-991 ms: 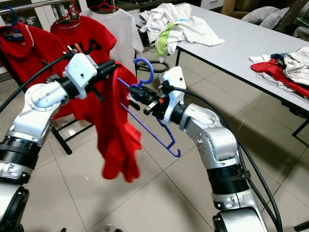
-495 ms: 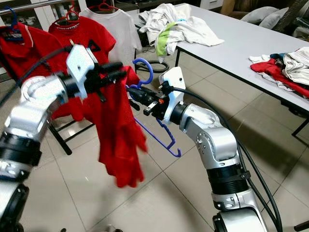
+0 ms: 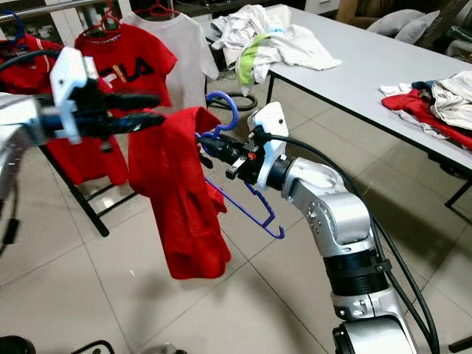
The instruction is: Hang hanger
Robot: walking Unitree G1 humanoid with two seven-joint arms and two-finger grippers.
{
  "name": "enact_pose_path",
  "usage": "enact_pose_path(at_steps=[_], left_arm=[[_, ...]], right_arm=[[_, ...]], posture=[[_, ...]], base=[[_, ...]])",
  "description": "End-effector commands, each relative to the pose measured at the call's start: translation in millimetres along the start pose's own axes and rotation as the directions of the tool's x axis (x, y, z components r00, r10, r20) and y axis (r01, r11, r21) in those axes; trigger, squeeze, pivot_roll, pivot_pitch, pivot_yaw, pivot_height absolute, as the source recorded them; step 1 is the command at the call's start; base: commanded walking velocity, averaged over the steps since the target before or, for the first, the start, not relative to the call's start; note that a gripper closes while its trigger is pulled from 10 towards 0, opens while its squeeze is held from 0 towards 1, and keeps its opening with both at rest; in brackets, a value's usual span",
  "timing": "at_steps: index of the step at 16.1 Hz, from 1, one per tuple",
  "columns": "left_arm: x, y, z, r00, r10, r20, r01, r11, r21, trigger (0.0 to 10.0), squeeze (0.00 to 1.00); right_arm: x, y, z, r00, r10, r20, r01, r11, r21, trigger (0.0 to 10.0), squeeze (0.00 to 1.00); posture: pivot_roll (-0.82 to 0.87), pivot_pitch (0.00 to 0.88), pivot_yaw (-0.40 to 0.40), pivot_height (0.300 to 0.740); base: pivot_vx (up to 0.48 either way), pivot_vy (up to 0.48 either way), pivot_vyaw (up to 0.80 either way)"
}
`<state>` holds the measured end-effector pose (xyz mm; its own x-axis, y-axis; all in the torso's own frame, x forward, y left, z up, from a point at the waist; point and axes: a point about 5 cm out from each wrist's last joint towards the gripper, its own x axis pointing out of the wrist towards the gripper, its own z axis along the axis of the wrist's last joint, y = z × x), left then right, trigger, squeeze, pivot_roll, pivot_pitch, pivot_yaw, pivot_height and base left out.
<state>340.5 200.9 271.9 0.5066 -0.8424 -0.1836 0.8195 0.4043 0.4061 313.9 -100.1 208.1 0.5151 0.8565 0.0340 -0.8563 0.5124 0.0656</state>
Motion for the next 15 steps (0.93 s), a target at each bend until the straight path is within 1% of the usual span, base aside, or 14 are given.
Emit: enact_pose_path(at_steps=[1, 2, 3, 4, 5, 6, 7, 8, 9, 10, 12, 13, 14, 15], left_arm=[[-17.3, 11.7, 0.6, 0.998, 0.054, -0.043, -0.053, 0.998, 0.031, 10.0, 0.0], [-26.9, 16.4, -0.7, 0.994, 0.082, -0.067, -0.08, 0.996, 0.032, 10.0, 0.0], [-44.1, 23.4, -4.2, 0.986, 0.133, -0.103, -0.131, 0.991, 0.034, 10.0, 0.0], [-53.7, 26.8, -6.8, 0.98, 0.164, -0.117, -0.161, 0.986, 0.033, 10.0, 0.0], [-67.2, 29.4, -11.7, 0.974, 0.19, -0.125, -0.19, 0.982, 0.011, 10.0, 0.29], [-78.3, 28.3, -18.1, 0.975, 0.184, -0.122, -0.191, 0.981, -0.046, 10.0, 1.0], [-82.8, 24.2, -23.5, 0.979, 0.165, -0.118, -0.176, 0.98, -0.089, 10.0, 1.0], [-82.1, 18.6, -31.2, 0.981, 0.152, -0.123, -0.165, 0.98, -0.108, 10.0, 0.93], [-81.4, 16.6, -35.5, 0.98, 0.147, -0.132, -0.162, 0.98, -0.114, 10.0, 0.0], [-77.1, 11.6, -49.1, 0.982, 0.14, -0.128, -0.159, 0.974, -0.16, 10.0, 0.0], [-68.4, 5.6, -59.0, 0.987, 0.113, -0.112, -0.133, 0.973, -0.19, 10.0, 0.0], [-65.6, 4.5, -61.0, 0.988, 0.115, -0.107, -0.134, 0.972, -0.192, 10.0, 0.0], [-60.3, 2.4, -63.7, 0.99, 0.11, -0.089, -0.126, 0.97, -0.21, 10.0, 0.0], [-56.6, -0.5, -64.7, 0.995, 0.079, -0.065, -0.093, 0.967, -0.236, 9.4, 0.0]], right_arm=[[-8.6, -0.6, 15.5, 0.998, 0.021, 0.064, -0.019, 0.999, -0.033, 0.0, 0.0], [-12.6, -1.1, 18.1, 0.996, 0.035, 0.076, -0.033, 0.999, -0.033, 0.0, 0.0], [-20.1, -1.7, 22.9, 0.993, 0.063, 0.098, -0.06, 0.998, -0.033, 0.0, 0.0], [-24.6, -1.8, 25.5, 0.991, 0.083, 0.109, -0.08, 0.996, -0.034, 0.0, 0.0], [-31.5, -2.2, 28.4, 0.986, 0.113, 0.122, -0.11, 0.993, -0.034, 0.0, 0.0], [-38.7, -2.7, 30.4, 0.981, 0.151, 0.121, -0.148, 0.988, -0.038, 0.0, 0.0], [-43.0, -2.3, 31.9, 0.976, 0.184, 0.12, -0.181, 0.983, -0.037, 0.0, 0.0], [-45.2, -1.1, 34.0, 0.968, 0.218, 0.127, -0.216, 0.976, -0.03, 0.0, 0.0], [-45.9, -0.4, 35.1, 0.964, 0.232, 0.131, -0.231, 0.973, -0.027, 0.0, 0.0], [-46.6, 1.3, 37.5, 0.953, 0.269, 0.135, -0.269, 0.963, -0.024, 0.0, 0.0], [-47.2, 3.9, 40.3, 0.94, 0.309, 0.142, -0.309, 0.951, -0.019, 0.0, 0.0], [-47.3, 4.7, 40.9, 0.937, 0.318, 0.143, -0.319, 0.948, -0.018, 0.0, 0.0], [-47.6, 6.0, 41.6, 0.932, 0.332, 0.144, -0.334, 0.943, -0.014, 0.0, 0.0], [-47.7, 6.1, 41.4, 0.933, 0.332, 0.139, -0.334, 0.943, -0.012, 0.0, 0.0]], posture=[[0.01, 0.0, 0.041, 0.74], [0.01, 0.0, 0.042, 0.74], [0.01, 0.0, 0.043, 0.74], [0.01, 0.0, 0.043, 0.74], [0.01, 0.0, 0.041, 0.74], [0.01, 0.0, 0.04, 0.74], [0.01, 0.0, 0.034, 0.74], [0.02, 0.0, 0.028, 0.74], [0.02, 0.0, 0.027, 0.74], [0.02, 0.0, 0.021, 0.74], [0.02, 0.0, 0.02, 0.74], [0.02, 0.0, 0.02, 0.74], [0.02, 0.0, 0.02, 0.74], [0.02, 0.0, 0.028, 0.74]], base=[[0.0, 0.0, 0.0], [0.0, 0.0, 0.0], [0.0, 0.0, 0.0], [0.0, 0.0, 0.0], [0.0, 0.0, 0.0], [0.0, 0.0, 0.0], [0.0, 0.0, 0.0], [0.0, 0.0, 0.0], [0.0, 0.0, 0.0], [0.0, 0.0, 0.0], [0.0, 0.0, 0.0], [0.0, 0.0, 0.0], [0.0, 0.0, 0.0], [0.0, 0.0, 0.0]])
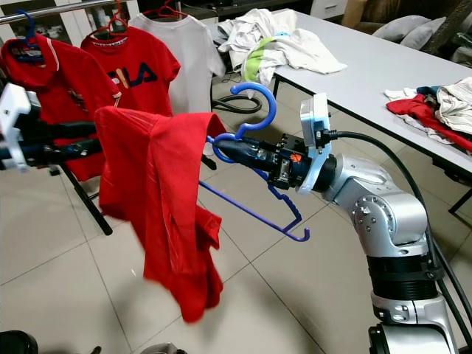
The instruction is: Hang hanger
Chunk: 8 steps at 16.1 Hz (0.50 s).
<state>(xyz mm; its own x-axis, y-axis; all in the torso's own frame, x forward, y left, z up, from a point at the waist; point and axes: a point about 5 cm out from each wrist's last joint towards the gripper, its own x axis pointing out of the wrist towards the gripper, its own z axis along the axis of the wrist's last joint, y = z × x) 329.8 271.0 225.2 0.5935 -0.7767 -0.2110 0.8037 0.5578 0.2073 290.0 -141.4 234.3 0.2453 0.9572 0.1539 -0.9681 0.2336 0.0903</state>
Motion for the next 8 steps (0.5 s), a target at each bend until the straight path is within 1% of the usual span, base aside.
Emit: enact_pose_path(at_steps=[1, 5, 8], left_arm=[[0.5, -2.1, -1.8, 1.0, -0.024, 0.007, 0.024, 0.999, -0.021, 0.0, 0.0], [5.0, -6.7, -7.4, 0.997, -0.073, 0.013, 0.074, 0.996, -0.054, 0.0, 0.0], [6.2, -8.6, -9.3, 0.997, -0.082, 0.014, 0.083, 0.995, -0.063, 0.0, 0.0]], right_arm=[[1.7, 5.5, 13.1, 0.999, 0.044, 0.031, -0.043, 0.998, -0.046, 0.0, 0.0], [-1.8, 4.2, 15.0, 0.999, 0.022, 0.039, -0.02, 0.999, -0.043, 0.0, 0.0], [-1.8, 3.8, 16.3, 0.999, 0.026, 0.043, -0.024, 0.999, -0.04, 0.0, 0.0]], posture=[[0.02, 0.0, 0.028, 0.74], [0.01, 0.0, 0.035, 0.74], [0.01, 0.0, 0.034, 0.74]], base=[[0.0, 0.0, 0.0], [0.0, 0.0, 0.0], [0.0, 0.0, 0.0]])
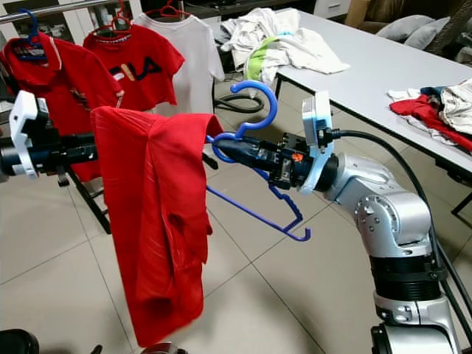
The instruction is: Hang hanger
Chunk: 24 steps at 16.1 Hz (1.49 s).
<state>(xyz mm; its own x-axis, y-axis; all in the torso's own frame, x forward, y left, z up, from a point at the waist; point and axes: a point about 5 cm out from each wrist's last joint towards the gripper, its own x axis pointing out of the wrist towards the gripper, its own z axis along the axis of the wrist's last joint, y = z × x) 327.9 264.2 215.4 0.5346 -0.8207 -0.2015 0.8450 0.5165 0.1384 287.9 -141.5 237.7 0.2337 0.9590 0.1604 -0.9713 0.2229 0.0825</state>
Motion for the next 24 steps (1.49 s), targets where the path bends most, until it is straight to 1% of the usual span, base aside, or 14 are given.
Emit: enact_pose_path(at_steps=[1, 6, 9, 11, 13, 16, 17, 19, 20, 21, 22, 23, 24], left_arm=[[-1.0, -0.5, -3.1, 1.0, -0.001, -0.014, 0.001, 1.0, -0.006, 0.0, 0.0], [-6.0, 2.2, -4.6, 0.999, 0.039, -0.002, -0.039, 0.999, 0.004, 0.0, 0.0], [-11.4, 6.8, -5.3, 0.996, 0.094, -0.004, -0.094, 0.995, 0.032, 0.0, 0.0], [-16.8, 11.7, -5.8, 0.988, 0.151, -0.021, -0.149, 0.987, 0.058, 0.0, 0.0], [-27.5, 18.6, -5.1, 0.969, 0.243, -0.039, -0.238, 0.965, 0.109, 0.0, 0.0], [-35.3, 20.6, -7.4, 0.963, 0.265, -0.047, -0.259, 0.96, 0.108, 0.0, 0.0], [-41.5, 23.1, -10.3, 0.951, 0.303, -0.067, -0.294, 0.948, 0.123, 0.0, 0.0], [-46.4, 26.0, -12.3, 0.936, 0.343, -0.082, -0.33, 0.934, 0.137, 0.0, 0.0], [-50.0, 28.5, -14.9, 0.919, 0.38, -0.103, -0.361, 0.919, 0.16, 0.0, 0.0], [-51.5, 29.3, -16.3, 0.912, 0.393, -0.115, -0.372, 0.913, 0.168, 0.0, 0.0], [-54.5, 31.1, -19.7, 0.895, 0.424, -0.138, -0.397, 0.899, 0.182, 0.0, 0.0], [-55.2, 31.5, -20.7, 0.892, 0.43, -0.144, -0.402, 0.897, 0.185, 0.0, 0.0], [-56.3, 32.8, -21.5, 0.882, 0.448, -0.145, -0.418, 0.887, 0.195, 0.0, 0.0]], right_arm=[[-1.3, 1.6, 13.3, 0.999, 0.017, 0.038, -0.015, 0.999, -0.034, 0.0, 0.0], [-0.9, 1.9, 13.1, 0.999, 0.022, 0.036, -0.021, 0.999, -0.034, 0.0, 0.0], [-0.6, 1.4, 13.1, 0.999, 0.019, 0.035, -0.018, 0.999, -0.035, 0.0, 0.0], [-0.7, 1.3, 12.7, 0.999, 0.016, 0.035, -0.015, 0.999, -0.036, 0.0, 0.0], [-1.3, 1.2, 11.6, 0.999, 0.012, 0.035, -0.01, 0.999, -0.034, 0.0, 0.0], [-0.8, 1.6, 11.0, 0.999, 0.014, 0.039, -0.013, 0.999, -0.031, 0.0, 0.0], [-0.5, 1.3, 10.8, 0.999, 0.013, 0.039, -0.012, 0.999, -0.03, 0.0, 0.0], [-0.5, 1.1, 10.9, 0.999, 0.013, 0.039, -0.012, 0.999, -0.031, 0.0, 0.0], [-0.7, 1.2, 11.1, 0.999, 0.014, 0.039, -0.013, 0.999, -0.031, 0.0, 0.0], [-0.8, 1.3, 11.2, 0.999, 0.014, 0.039, -0.013, 0.999, -0.031, 0.0, 0.0], [-0.8, 1.4, 11.4, 0.999, 0.015, 0.039, -0.014, 0.999, -0.031, 0.0, 0.0], [-0.8, 1.5, 11.5, 0.999, 0.016, 0.04, -0.014, 0.999, -0.031, 0.0, 0.0], [-0.9, 1.6, 11.7, 0.999, 0.017, 0.039, -0.015, 0.999, -0.032, 0.0, 0.0]], posture=[[0.01, 0.0, 0.033, 0.74], [0.02, 0.0, 0.03, 0.74], [0.02, 0.0, 0.03, 0.74], [0.02, 0.0, 0.031, 0.74], [0.03, 0.0, 0.032, 0.74], [0.03, 0.0, 0.031, 0.74], [0.03, 0.0, 0.031, 0.74], [0.03, 0.0, 0.03, 0.74], [0.03, 0.0, 0.03, 0.74], [0.03, 0.0, 0.029, 0.74], [0.02, 0.0, 0.03, 0.74], [0.02, 0.0, 0.03, 0.74], [0.02, 0.0, 0.03, 0.74]], base=[[0.0, 0.0, 0.0], [0.0, 0.0, 0.0], [0.0, 0.0, 0.0], [0.0, 0.0, 0.0], [0.0, 0.0, 0.0], [0.0, 0.0, 0.0], [0.0, 0.0, 0.0], [0.0, 0.0, 0.0], [0.0, 0.0, 0.0], [0.0, 0.0, 0.0], [0.0, 0.0, 0.0], [0.0, 0.0, 0.0], [0.0, 0.0, 0.0]])
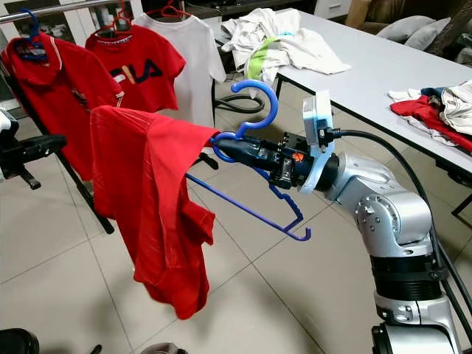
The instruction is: Hang hanger
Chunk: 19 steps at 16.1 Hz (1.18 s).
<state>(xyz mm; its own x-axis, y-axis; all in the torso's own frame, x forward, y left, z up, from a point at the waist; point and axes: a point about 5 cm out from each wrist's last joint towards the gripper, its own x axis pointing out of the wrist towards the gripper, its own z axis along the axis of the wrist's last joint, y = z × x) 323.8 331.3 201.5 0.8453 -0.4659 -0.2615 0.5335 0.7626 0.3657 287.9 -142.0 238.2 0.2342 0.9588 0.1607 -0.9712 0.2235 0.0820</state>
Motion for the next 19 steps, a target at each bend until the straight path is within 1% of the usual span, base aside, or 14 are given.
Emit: enact_pose_path(at_steps=[1, 2, 3, 4, 5, 6, 7, 10, 11, 13, 15, 16, 17, 19], left_arm=[[-1.2, 5.8, 7.5, 1.0, 0.019, 0.003, -0.019, 0.999, 0.035, 0.0, 0.0], [0.9, 5.9, 13.0, 0.998, 0.015, 0.06, -0.016, 1.0, 0.016, 0.0, 0.0], [5.6, 2.0, 25.6, 0.983, -0.048, 0.177, 0.054, 0.998, -0.031, 10.0, 0.0], [7.9, -1.4, 31.1, 0.969, -0.093, 0.227, 0.107, 0.993, -0.049, 10.0, 0.0], [10.6, -5.2, 36.4, 0.954, -0.137, 0.268, 0.158, 0.986, -0.059, 10.0, 0.66], [14.5, -11.0, 39.3, 0.94, -0.187, 0.286, 0.212, 0.975, -0.059, 10.0, 1.0], [19.2, -18.0, 39.7, 0.926, -0.248, 0.286, 0.274, 0.96, -0.057, 10.0, 1.0], [21.8, -27.2, 35.5, 0.9, -0.342, 0.27, 0.372, 0.926, -0.069, 10.0, 1.0], [24.4, -37.2, 33.7, 0.868, -0.423, 0.26, 0.46, 0.883, -0.096, 10.0, 1.0], [25.2, -39.7, 33.0, 0.861, -0.437, 0.26, 0.476, 0.873, -0.105, 10.0, 1.0], [28.7, -47.2, 32.1, 0.838, -0.468, 0.281, 0.522, 0.839, -0.156, 10.0, 0.97], [29.3, -49.0, 31.8, 0.831, -0.478, 0.284, 0.533, 0.831, -0.162, 10.0, 0.03], [29.3, -49.7, 32.9, 0.825, -0.47, 0.315, 0.543, 0.815, -0.206, 10.0, 0.0], [26.7, -46.3, 32.9, 0.832, -0.449, 0.326, 0.531, 0.814, -0.234, 10.0, 0.0]], right_arm=[[-0.6, 1.7, 11.2, 0.999, 0.017, 0.039, -0.016, 0.999, -0.031, 0.0, 0.0], [-0.6, 1.7, 11.3, 0.999, 0.018, 0.039, -0.016, 0.999, -0.032, 0.0, 0.0], [-0.4, 1.6, 11.1, 0.999, 0.017, 0.038, -0.016, 0.999, -0.032, 0.0, 0.0], [0.0, 1.6, 10.8, 0.999, 0.017, 0.038, -0.016, 0.999, -0.031, 0.0, 0.0], [0.5, 1.7, 10.3, 0.999, 0.018, 0.037, -0.017, 0.999, -0.03, 0.0, 0.0], [1.1, 1.9, 9.7, 0.999, 0.021, 0.036, -0.02, 0.999, -0.028, 0.0, 0.0], [1.6, 2.4, 8.9, 0.999, 0.028, 0.031, -0.027, 0.999, -0.026, 0.0, 0.0], [-0.4, 5.1, 6.6, 0.999, 0.044, 0.011, -0.044, 0.999, -0.02, 0.0, 0.0], [-2.2, 7.5, 4.6, 0.998, 0.063, -0.01, -0.063, 0.998, -0.013, 0.0, 0.0], [-3.0, 8.3, 3.6, 0.997, 0.07, -0.022, -0.07, 0.997, -0.011, 0.0, 0.0], [-5.3, 10.9, 0.8, 0.994, 0.091, -0.055, -0.091, 0.996, -0.007, 0.0, 0.0], [-5.5, 11.2, 0.5, 0.994, 0.093, -0.058, -0.094, 0.996, -0.006, 0.0, 0.0], [-6.1, 11.4, -0.5, 0.993, 0.094, -0.066, -0.095, 0.995, -0.006, 0.0, 0.0], [-7.1, 11.4, -2.0, 0.993, 0.093, -0.076, -0.093, 0.996, -0.005, 0.0, 0.0]], posture=[[0.02, 0.0, 0.03, 0.74], [0.02, 0.0, 0.03, 0.74], [0.02, 0.0, 0.028, 0.74], [0.02, 0.0, 0.028, 0.74], [0.02, 0.0, 0.028, 0.74], [0.02, 0.0, 0.027, 0.74], [0.02, 0.0, 0.029, 0.74], [0.02, 0.0, 0.03, 0.74], [0.01, 0.0, 0.029, 0.74], [0.01, 0.0, 0.029, 0.74], [0.01, 0.0, 0.032, 0.74], [0.0, 0.0, 0.033, 0.74], [0.0, 0.0, 0.036, 0.74], [0.0, 0.0, 0.036, 0.74]], base=[[0.0, 0.0, 0.0], [0.0, 0.0, 0.0], [0.0, 0.0, 0.0], [0.0, 0.0, 0.0], [0.0, 0.0, 0.0], [0.0, 0.0, 0.0], [0.0, 0.0, 0.0], [0.0, 0.0, 0.0], [0.0, 0.0, 0.0], [0.0, 0.0, 0.0], [0.0, 0.0, 0.0], [0.0, 0.0, 0.0], [0.0, 0.0, 0.0], [0.0, 0.0, 0.0]])
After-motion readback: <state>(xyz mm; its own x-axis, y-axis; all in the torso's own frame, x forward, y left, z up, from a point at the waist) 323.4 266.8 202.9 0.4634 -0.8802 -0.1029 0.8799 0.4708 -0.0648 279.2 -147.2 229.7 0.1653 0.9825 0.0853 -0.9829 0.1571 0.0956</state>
